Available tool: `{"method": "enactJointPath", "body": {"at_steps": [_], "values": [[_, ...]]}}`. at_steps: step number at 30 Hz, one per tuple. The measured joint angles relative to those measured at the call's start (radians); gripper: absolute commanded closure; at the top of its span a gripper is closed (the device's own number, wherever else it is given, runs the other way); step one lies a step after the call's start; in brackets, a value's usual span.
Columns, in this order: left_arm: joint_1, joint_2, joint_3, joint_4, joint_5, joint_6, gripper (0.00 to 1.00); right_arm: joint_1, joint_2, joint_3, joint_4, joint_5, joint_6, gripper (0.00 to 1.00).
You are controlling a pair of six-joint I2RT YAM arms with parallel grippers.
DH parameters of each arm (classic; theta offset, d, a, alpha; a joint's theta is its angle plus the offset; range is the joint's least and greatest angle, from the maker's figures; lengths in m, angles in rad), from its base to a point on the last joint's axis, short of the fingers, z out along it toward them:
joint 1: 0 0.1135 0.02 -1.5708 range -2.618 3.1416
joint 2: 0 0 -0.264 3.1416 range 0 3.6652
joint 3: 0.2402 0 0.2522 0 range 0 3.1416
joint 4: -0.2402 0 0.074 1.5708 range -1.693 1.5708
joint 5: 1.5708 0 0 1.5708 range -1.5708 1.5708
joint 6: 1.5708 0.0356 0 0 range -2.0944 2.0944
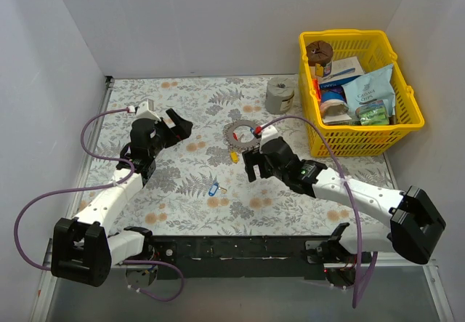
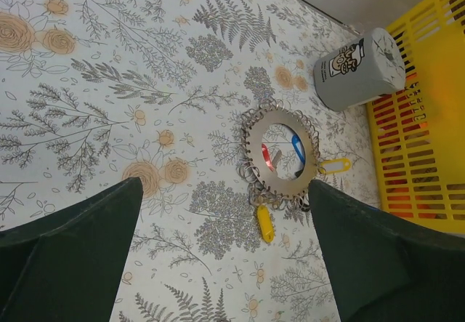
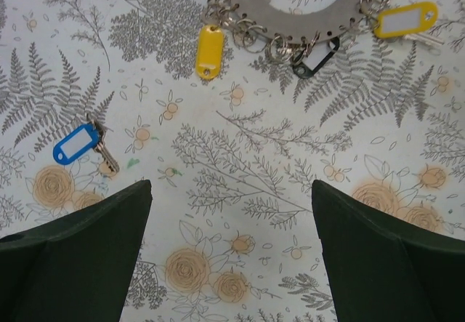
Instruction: Put the keys on the keyring
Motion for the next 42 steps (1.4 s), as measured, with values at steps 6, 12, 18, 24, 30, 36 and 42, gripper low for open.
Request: {"method": "enactJointPath", "body": {"at_steps": [6, 12, 18, 24, 30, 36, 42], "values": [[0.000, 0.003, 0.000, 0.000, 0.001, -0.004, 0.02, -0.089, 0.047, 0.068, 0.008, -0.023, -0.062, 0.02], [0.000, -0.003, 0.000, 0.014, 0.034, -0.007, 0.02, -0.217, 0.193, 0.192, -0.008, -0.106, -0.121, 0.02], [0.000, 0.003, 0.002, 0.009, 0.074, -0.007, 0.02, -0.239, 0.354, 0.353, -0.032, -0.148, -0.159, 0.04], [0.000, 0.028, 0.002, -0.003, 0.135, -0.007, 0.02, -0.246, 0.525, 0.501, -0.051, -0.192, -0.170, 0.11], [0.000, 0.031, 0.002, -0.020, 0.169, -0.007, 0.02, -0.253, 0.661, 0.625, -0.076, -0.256, -0.184, 0.17], [0.000, 0.029, 0.003, -0.044, 0.174, -0.003, 0.02, -0.257, 0.785, 0.752, -0.108, -0.326, -0.187, 0.26], [0.000, 0.016, 0.003, -0.066, 0.177, 0.001, 0.02, -0.263, 0.906, 0.869, -0.152, -0.391, -0.185, 0.43]]}}
